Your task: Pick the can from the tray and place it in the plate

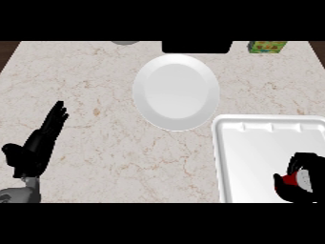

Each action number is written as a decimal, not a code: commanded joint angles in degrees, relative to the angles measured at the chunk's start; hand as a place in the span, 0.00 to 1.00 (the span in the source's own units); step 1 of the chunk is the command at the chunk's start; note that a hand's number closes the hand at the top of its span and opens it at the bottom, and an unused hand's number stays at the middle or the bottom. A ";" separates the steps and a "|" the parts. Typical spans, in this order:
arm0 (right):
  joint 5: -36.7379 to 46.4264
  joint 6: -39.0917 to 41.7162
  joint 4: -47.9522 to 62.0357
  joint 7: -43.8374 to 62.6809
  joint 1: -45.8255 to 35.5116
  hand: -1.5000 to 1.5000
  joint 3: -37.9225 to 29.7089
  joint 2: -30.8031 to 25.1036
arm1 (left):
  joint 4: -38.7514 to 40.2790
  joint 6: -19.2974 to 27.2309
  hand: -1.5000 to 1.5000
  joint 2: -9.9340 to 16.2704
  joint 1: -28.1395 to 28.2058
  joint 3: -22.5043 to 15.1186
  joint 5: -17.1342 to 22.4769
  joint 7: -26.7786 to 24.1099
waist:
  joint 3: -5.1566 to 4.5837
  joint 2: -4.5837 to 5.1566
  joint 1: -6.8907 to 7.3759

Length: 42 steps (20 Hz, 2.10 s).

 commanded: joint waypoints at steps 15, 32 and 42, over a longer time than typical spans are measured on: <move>7.32 -5.46 -15.05 -3.63 -2.96 1.00 1.08 2.13 | 0.28 0.22 0.50 -2.06 -0.60 0.33 -3.18 -0.51 | 0.81 0.43 -0.24; 15.14 0.67 -9.73 6.33 -30.65 1.00 6.61 10.96 | -0.84 -1.84 0.50 -2.56 1.49 2.40 -3.13 -0.39 | 0.81 0.51 0.31; 12.01 -9.42 19.53 1.38 -46.61 1.00 4.50 17.23 | 0.83 -3.06 0.50 -2.67 0.79 3.41 -3.15 -2.96 | 0.82 0.72 0.85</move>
